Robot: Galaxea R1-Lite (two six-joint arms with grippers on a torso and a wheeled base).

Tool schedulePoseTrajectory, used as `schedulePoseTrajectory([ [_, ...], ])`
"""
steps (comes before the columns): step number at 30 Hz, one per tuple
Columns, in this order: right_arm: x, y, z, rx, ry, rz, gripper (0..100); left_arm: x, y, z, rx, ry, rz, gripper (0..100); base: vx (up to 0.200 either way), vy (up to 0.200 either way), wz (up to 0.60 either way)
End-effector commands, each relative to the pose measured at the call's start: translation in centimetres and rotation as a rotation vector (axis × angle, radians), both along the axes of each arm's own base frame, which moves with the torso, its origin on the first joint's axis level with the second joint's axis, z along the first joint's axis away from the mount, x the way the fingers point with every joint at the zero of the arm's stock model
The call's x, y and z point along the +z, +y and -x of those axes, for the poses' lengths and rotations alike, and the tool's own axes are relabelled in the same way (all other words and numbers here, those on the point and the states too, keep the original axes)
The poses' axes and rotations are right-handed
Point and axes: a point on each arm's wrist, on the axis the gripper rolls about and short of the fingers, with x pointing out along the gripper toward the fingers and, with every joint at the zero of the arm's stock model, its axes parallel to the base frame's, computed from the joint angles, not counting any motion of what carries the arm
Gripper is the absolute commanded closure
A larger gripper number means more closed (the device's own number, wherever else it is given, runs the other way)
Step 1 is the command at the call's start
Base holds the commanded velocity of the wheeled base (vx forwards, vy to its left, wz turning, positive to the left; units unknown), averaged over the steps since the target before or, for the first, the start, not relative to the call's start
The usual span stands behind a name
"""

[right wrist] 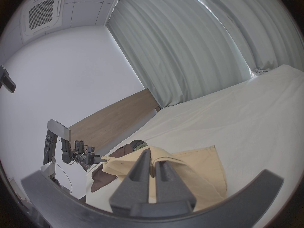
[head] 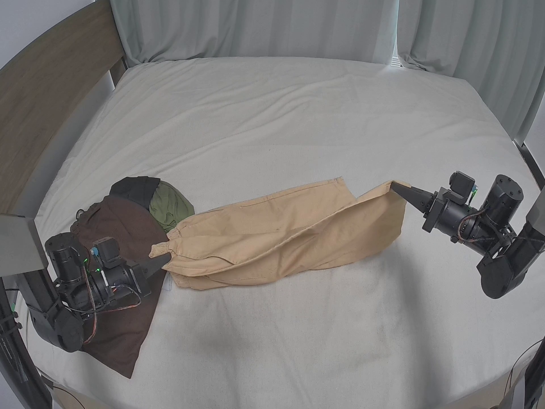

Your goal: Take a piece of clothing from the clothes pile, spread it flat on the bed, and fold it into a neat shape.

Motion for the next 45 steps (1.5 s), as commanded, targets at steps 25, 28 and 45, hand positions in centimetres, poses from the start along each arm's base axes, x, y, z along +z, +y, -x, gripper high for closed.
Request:
schedulePoseTrajectory([
  [25,-2.0,0.0,-6.9,-0.040,-0.018,-0.052,100,-0.8,-0.6,-2.0,0.103,0.061,0.087,100,0.000,0.000,0.00],
  [28,-2.3,0.1,-7.7,-0.039,-0.026,-0.056,100,-1.0,-0.7,-2.2,0.105,0.065,0.086,100,0.000,0.000,0.00],
  [45,-4.7,1.1,-10.8,-0.034,-0.009,-0.059,100,-1.7,-0.8,-3.9,0.138,0.054,0.096,100,0.000,0.000,0.00],
])
